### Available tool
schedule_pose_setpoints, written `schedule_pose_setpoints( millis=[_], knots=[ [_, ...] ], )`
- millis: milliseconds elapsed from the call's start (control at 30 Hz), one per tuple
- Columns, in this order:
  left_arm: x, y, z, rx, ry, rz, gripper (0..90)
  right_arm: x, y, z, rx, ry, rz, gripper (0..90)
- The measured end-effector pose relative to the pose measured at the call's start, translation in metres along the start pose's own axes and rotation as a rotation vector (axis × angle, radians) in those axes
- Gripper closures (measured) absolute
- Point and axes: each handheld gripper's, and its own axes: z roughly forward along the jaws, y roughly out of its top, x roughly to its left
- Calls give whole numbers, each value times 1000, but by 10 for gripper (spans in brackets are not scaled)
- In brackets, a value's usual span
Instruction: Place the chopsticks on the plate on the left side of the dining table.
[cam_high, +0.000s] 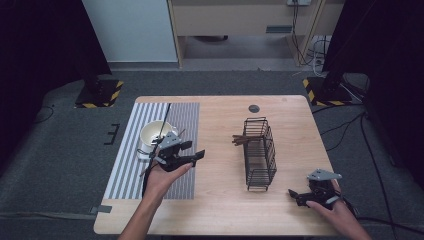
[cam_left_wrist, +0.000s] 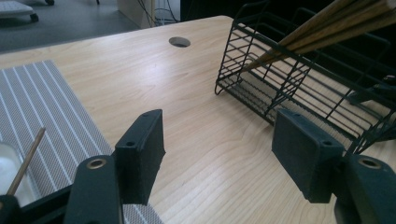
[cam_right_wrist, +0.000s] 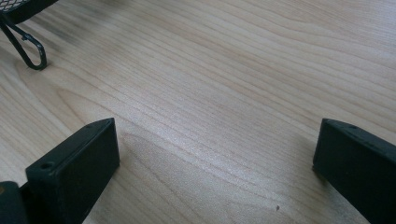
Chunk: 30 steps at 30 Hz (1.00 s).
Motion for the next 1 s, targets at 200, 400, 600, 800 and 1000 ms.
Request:
schedule_pose_setpoints(
  millis=[200,400,600,800,1000],
  knots=[
    [-6,17,6,3,-12,8,343,0,0,0,0,0,0,3],
    [-13,34,11,-9,-25,29,349,0,0,0,0,0,0,3],
    [-23,50,17,-22,-42,43,370,0,0,0,0,0,0,3],
    [-34,56,21,-15,-79,64,453,0,0,0,0,0,0,3],
    [-42,62,20,-22,-117,74,601,0,0,0,0,0,0,3]
  ],
)
